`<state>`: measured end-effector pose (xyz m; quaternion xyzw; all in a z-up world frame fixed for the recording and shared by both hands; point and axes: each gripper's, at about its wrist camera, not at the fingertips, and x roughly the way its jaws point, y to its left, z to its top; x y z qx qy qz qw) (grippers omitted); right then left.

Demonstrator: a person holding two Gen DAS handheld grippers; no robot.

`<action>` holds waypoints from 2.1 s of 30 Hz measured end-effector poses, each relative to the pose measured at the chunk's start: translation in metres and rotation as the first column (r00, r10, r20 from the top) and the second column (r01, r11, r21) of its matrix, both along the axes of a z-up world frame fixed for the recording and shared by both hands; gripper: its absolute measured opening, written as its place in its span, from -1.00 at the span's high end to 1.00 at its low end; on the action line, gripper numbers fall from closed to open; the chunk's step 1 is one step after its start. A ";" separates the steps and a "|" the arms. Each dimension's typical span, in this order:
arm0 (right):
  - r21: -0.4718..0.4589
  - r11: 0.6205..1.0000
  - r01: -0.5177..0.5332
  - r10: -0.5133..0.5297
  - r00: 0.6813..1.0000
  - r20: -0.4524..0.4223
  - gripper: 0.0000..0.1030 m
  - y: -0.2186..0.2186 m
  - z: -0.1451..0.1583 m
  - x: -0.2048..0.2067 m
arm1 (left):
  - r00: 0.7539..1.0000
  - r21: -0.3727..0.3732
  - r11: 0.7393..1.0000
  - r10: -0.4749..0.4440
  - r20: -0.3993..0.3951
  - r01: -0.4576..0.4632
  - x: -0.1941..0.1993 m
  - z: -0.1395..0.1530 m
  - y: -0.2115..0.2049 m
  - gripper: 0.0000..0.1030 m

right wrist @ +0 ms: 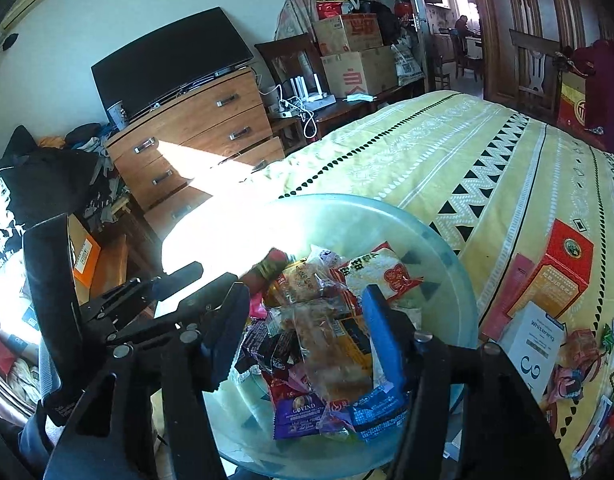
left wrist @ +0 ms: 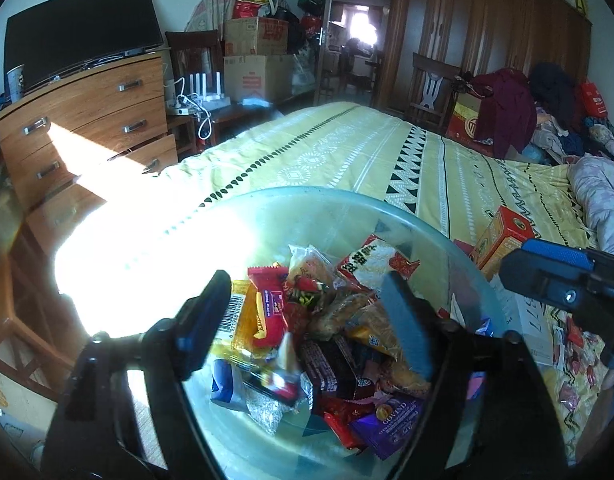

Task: Organize snacks
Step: 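Open both tools to release the snacks into the glass bowl, then move both tools back over the snack pile on the bed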

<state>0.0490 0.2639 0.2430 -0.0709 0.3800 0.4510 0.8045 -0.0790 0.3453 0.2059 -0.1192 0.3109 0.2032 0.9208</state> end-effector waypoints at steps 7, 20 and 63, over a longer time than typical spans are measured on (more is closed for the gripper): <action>-0.039 0.997 0.070 -0.064 0.990 0.126 -0.88 -0.022 0.018 -0.013 | 0.999 0.039 0.999 0.031 0.031 -0.032 -0.005 0.009 -0.009 -0.86; -0.137 0.971 0.194 -0.177 0.976 0.124 -0.68 -0.218 -0.068 -0.096 | 0.918 0.096 0.932 -0.360 0.167 0.349 -0.015 0.037 -0.156 -0.87; 0.074 0.920 0.385 -0.311 0.832 -0.459 -0.25 -0.485 -0.166 0.153 | 0.691 -0.097 0.711 -0.701 -0.176 0.697 0.054 -0.088 -0.331 -0.87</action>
